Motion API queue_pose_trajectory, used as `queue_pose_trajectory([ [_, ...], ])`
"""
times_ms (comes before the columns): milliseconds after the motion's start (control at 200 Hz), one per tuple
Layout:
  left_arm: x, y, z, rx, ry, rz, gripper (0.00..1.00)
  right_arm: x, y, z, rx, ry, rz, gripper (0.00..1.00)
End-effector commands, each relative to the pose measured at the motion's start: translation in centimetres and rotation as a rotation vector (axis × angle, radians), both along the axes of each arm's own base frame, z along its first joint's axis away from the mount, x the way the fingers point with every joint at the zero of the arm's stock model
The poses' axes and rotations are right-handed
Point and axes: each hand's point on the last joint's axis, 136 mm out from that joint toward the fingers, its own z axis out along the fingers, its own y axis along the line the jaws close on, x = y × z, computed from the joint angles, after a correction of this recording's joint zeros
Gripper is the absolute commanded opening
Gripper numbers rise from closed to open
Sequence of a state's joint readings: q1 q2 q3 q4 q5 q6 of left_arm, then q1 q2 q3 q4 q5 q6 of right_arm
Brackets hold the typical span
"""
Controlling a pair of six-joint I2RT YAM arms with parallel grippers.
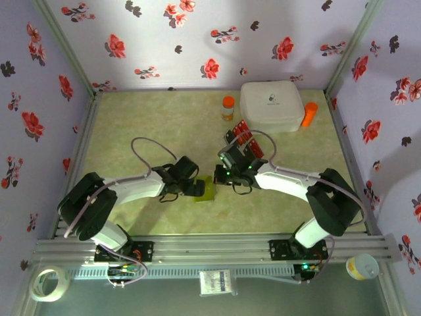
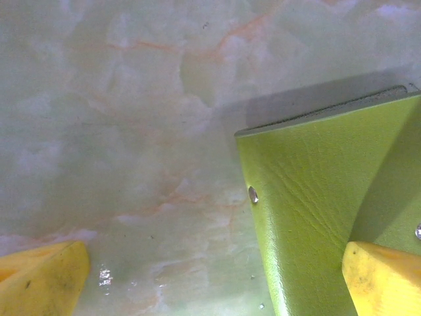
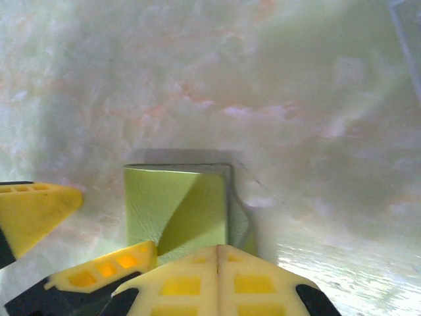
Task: Put the credit cards into the card holder
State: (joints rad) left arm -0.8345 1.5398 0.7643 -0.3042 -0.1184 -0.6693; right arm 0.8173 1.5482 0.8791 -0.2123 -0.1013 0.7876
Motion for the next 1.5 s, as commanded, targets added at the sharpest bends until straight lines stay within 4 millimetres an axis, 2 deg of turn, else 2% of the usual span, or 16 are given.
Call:
queue_pose_trajectory([
  [0, -1.0, 2.7, -1.6, 0.162, 0.038, 0.001, 1.0, -0.4, -1.4, -0.8, -0.094, 0.028, 0.011, 0.14],
  [235, -1.1, 2.7, -1.6, 0.17, 0.036, -0.004, 1.0, -1.0, -0.3, -1.2, -0.088, 0.049, 0.057, 0.29],
  [650, -1.2, 2.7, -1.8, 0.166, 0.036, -0.003, 1.0, -1.2, 0.6, -2.0, -0.122, 0.06, 0.094, 0.32],
  [745, -1.2, 2.6, -1.7, 0.163, 0.034, -0.002, 1.0, -1.2, 0.5, -2.3, -0.132, 0.063, 0.097, 0.29],
  [880, -1.2, 2.6, -1.7, 0.16, 0.033, 0.0, 1.0, -1.2, 0.3, -2.5, -0.141, 0.065, 0.093, 0.17],
  [1170, -1.3, 2.7, -1.7, 0.158, 0.032, 0.0, 1.0, -1.3, 0.1, -2.6, -0.136, 0.065, 0.087, 0.0],
  [1495, -1.2, 2.5, -1.7, 0.155, 0.03, -0.001, 1.0, -1.4, 2.0, -1.6, -0.015, 0.08, 0.087, 0.0],
])
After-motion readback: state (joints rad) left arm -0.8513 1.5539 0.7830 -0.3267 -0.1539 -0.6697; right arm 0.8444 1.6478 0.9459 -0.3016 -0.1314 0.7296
